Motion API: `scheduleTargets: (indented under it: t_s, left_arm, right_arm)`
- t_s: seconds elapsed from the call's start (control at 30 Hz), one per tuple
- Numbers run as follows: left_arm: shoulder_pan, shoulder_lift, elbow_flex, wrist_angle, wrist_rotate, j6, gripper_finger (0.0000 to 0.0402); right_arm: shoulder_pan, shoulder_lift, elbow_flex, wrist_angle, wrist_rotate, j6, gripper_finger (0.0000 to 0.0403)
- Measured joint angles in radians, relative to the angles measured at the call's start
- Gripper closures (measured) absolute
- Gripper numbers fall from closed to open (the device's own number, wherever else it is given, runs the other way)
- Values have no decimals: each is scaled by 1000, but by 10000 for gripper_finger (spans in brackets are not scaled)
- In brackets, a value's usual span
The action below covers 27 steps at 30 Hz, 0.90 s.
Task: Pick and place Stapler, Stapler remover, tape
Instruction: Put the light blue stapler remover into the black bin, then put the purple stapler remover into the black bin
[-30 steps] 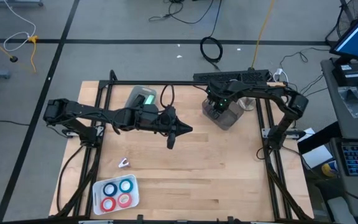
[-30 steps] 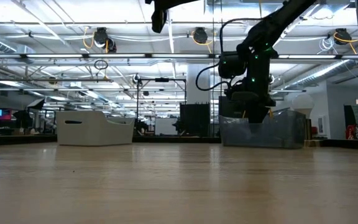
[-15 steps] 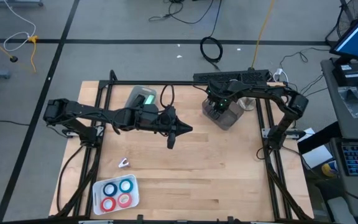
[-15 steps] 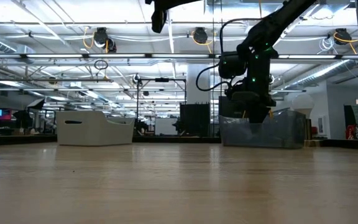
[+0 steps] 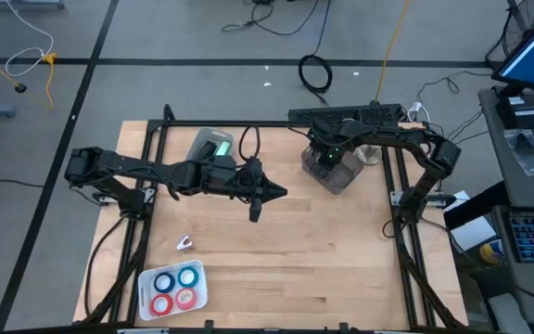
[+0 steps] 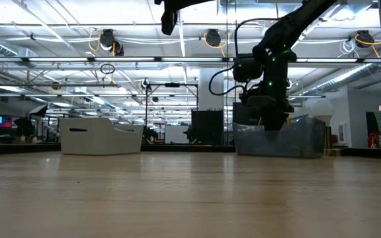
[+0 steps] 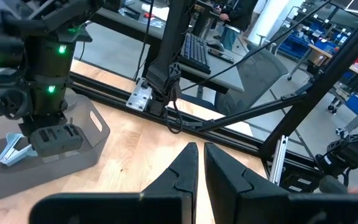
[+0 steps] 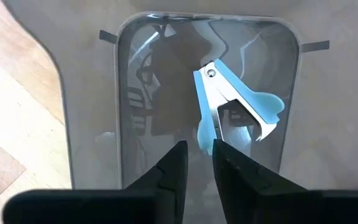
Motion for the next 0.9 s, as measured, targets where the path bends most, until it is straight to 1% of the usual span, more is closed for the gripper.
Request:
scheduleTargets:
  t_s: [0.1,0.2,0.33,0.5,0.7,0.83,0.9]
  left_arm:
    - [0,0,0,0,0,4,376]
    - [0,0,0,-3,3,8,376]
    - [4,0,0,-58,75,27,376]
    - [9,0,0,-120,106,48,376]
    - [9,0,0,-140,106,76,376]
    - [9,-27,1,-256,105,75,376]
    - [6,-55,1,-362,80,63,376]
  right_arm:
    - [1,-39,-1,-2,-41,4,328]
    - [11,-109,-1,-9,-75,12,332]
    - [60,-255,-1,-4,-75,36,343]
    - [149,-472,-18,81,-74,3,357]
    - [233,-752,-167,254,-69,87,368]
    - [278,-916,-301,377,-70,143,373]
    - [294,-990,-371,455,-70,169,376]
